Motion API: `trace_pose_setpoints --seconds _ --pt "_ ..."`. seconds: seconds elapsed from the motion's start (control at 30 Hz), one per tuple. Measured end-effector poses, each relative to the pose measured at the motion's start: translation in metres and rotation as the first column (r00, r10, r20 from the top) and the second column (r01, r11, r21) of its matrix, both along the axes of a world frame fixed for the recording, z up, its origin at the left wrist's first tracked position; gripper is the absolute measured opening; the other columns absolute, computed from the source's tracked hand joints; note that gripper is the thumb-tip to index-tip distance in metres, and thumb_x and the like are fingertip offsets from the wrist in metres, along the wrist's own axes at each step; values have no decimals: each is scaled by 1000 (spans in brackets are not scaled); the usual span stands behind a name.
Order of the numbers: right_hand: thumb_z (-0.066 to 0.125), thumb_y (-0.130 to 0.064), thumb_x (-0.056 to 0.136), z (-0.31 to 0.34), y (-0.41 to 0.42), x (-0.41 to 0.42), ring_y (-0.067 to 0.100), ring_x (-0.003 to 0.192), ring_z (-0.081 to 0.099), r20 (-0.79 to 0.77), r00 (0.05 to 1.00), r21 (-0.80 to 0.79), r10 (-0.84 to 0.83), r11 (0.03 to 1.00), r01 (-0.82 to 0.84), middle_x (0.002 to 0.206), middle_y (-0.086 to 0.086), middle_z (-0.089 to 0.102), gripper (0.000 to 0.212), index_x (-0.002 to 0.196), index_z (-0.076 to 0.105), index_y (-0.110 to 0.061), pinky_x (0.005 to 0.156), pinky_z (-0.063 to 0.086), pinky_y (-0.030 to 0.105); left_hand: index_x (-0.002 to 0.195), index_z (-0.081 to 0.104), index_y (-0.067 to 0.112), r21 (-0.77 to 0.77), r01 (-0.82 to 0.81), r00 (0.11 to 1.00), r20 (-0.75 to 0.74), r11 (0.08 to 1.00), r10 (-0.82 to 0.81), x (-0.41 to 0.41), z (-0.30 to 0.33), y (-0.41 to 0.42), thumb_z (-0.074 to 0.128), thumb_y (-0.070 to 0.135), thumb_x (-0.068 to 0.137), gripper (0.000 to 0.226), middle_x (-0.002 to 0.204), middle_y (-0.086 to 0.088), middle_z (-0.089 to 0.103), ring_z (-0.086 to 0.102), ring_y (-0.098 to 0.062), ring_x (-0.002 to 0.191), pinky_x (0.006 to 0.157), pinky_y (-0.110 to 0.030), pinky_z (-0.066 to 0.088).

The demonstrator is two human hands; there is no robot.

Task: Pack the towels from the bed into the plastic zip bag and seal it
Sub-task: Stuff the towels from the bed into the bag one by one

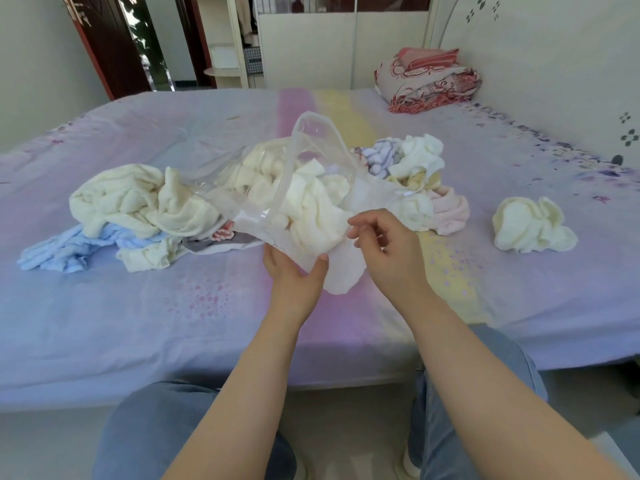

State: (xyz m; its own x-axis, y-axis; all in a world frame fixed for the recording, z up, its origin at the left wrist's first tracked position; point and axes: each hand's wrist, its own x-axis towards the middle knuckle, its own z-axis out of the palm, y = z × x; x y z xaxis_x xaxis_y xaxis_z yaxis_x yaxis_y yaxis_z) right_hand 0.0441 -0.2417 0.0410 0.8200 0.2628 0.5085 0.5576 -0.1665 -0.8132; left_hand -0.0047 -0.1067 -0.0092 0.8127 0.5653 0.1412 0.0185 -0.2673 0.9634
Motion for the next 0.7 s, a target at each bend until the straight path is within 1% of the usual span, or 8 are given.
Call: trace_pose_setpoints --seconds 0.1,0.2,0.27,0.33,0.4,0.5,0.6,0.7 --pt "48 -8 90 -25 -22 33 10 76 64 -145 976 104 -160 979 175 79 -15 67 27 90 62 -31 69 50 26 141 24 48 -132 -20 997 73 991 30 26 -8 -9 64 41 70 82 150 7 27 33 -24 140 101 -57 46" --pt "52 -9 87 -55 -51 87 15 107 58 -279 895 -99 -347 938 332 113 -5 62 28 111 61 -21 86 44 29 144 26 37 -175 -22 993 109 984 42 57 -7 -25 57 29 62 88 145 -1 37 41 -25 133 102 -55 46" --pt "53 -11 87 -68 -76 120 23 133 39 -292 831 -304 -474 869 389 144 7 41 33 118 62 -18 105 34 32 144 25 33 -195 -11 989 142 981 39 74 -1 -41 58 19 61 90 144 -4 37 43 -26 130 99 -56 48" --pt "52 -15 91 -69 -99 145 28 145 16 -269 770 -412 -578 792 451 160 9 10 31 119 65 -20 113 23 34 147 18 34 -226 -4 988 149 974 38 84 5 -58 57 13 64 95 148 -4 29 39 -27 132 100 -55 47" --pt "53 -22 92 -63 -119 168 32 147 4 -253 680 -466 -688 703 537 162 5 -10 31 120 64 -27 115 21 40 148 13 38 -244 -10 984 171 970 53 91 7 -69 56 13 64 97 151 -1 24 35 -26 136 105 -54 44" --pt "59 -27 88 -61 -141 201 34 148 -8 -257 568 -548 -782 602 580 160 2 -21 36 123 61 -38 118 11 49 139 15 54 -246 -18 984 166 969 60 97 4 -75 56 18 65 92 153 7 21 33 -26 139 105 -55 42" --pt "53 -22 90 -81 -156 220 36 146 9 -281 580 -642 -765 599 479 160 8 -20 41 128 56 -36 115 19 47 132 22 58 -251 -1 983 175 968 47 98 5 -72 56 15 69 84 150 10 27 39 -23 135 95 -56 51" --pt "47 -11 90 -105 -169 226 41 137 30 -177 664 -659 -727 589 468 153 23 20 43 132 55 -20 110 30 44 141 25 46 -290 31 976 216 957 34 97 2 -66 47 0 71 87 148 8 35 45 -20 130 82 -51 58"
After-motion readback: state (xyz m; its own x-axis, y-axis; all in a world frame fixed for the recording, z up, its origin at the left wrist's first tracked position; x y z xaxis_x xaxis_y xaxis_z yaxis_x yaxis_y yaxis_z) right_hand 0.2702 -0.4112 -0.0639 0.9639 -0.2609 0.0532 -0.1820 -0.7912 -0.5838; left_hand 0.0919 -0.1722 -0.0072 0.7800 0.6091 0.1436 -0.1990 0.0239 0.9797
